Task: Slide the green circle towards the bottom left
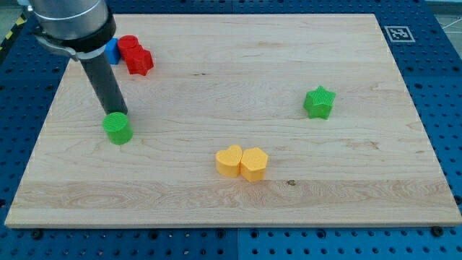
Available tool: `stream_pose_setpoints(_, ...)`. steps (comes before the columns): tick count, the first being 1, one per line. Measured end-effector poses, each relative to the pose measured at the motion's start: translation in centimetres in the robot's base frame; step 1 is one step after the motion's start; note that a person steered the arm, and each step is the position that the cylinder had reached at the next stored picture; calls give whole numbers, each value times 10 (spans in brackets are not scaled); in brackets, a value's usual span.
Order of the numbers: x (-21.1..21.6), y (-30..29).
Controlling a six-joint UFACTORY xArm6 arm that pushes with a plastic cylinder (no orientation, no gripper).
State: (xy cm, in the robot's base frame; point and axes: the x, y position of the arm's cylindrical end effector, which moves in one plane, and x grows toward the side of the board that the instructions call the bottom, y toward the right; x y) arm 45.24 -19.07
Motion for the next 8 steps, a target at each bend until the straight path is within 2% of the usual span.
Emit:
stream_pose_setpoints(2,6,-15)
stream_pose_setpoints(3,-40,23)
stream_pose_setpoints(4,-35,40)
stream_pose_setpoints(6,40,14)
stream_pose_setpoints(8,76,-13)
